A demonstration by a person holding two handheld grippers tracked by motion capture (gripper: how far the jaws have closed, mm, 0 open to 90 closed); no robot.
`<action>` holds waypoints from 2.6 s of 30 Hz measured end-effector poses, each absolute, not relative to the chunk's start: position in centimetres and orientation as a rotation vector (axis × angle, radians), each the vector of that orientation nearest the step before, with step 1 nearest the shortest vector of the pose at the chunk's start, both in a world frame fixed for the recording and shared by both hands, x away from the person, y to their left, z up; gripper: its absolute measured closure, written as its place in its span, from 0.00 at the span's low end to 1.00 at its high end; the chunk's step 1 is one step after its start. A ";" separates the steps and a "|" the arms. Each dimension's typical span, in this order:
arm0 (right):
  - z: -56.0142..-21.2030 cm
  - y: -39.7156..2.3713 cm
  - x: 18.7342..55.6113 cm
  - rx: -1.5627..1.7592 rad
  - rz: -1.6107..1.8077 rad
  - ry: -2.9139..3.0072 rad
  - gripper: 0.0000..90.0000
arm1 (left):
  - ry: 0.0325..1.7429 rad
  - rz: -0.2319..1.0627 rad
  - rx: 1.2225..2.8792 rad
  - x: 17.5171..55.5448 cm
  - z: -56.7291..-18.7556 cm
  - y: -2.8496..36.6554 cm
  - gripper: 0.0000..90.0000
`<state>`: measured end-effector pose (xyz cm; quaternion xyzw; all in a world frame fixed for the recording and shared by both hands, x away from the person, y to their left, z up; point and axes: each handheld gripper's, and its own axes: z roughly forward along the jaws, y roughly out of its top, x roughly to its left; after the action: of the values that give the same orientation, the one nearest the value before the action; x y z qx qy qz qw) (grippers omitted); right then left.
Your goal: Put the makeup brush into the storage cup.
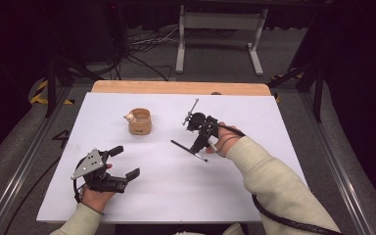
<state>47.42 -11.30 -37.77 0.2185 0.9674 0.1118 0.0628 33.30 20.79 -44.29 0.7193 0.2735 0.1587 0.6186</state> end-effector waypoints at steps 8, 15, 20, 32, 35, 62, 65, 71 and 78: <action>-39.0 -11.2 47.6 0.684 0.318 2.933 0.26 | 0.633 0.365 1.658 33.3 -44.3 20.8 0.01; -39.8 -10.9 47.6 0.694 0.304 2.942 0.27 | 0.636 0.355 1.663 33.3 -44.3 20.8 0.01; -40.3 -10.7 47.6 0.694 0.293 2.947 0.28 | 0.637 0.355 1.663 33.3 -44.3 20.8 0.01; -41.5 -10.3 47.5 0.696 0.257 2.957 0.30 | 0.636 0.352 1.661 33.3 -44.3 20.8 0.01; -41.7 -10.3 47.4 0.694 0.257 2.953 0.32 | 0.634 0.352 1.662 33.4 -44.3 20.8 0.01; -42.0 -9.7 47.3 0.692 0.194 2.992 0.79 | 0.637 0.344 1.662 33.4 -44.4 20.7 0.01; -42.0 -9.7 47.2 0.695 0.192 2.995 0.80 | 0.637 0.344 1.666 33.4 -44.4 20.7 0.01; -42.0 -9.8 47.3 0.697 0.189 2.997 0.88 | 0.634 0.341 1.678 33.4 -44.3 20.6 0.01; -42.0 -9.7 47.2 0.671 0.177 3.001 0.92 | 0.639 0.342 1.678 33.4 -44.4 20.6 0.01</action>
<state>47.23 -9.68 -41.98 0.2178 0.9738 0.0575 0.0305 33.40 20.57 -44.36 0.7269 0.2769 0.1482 0.6107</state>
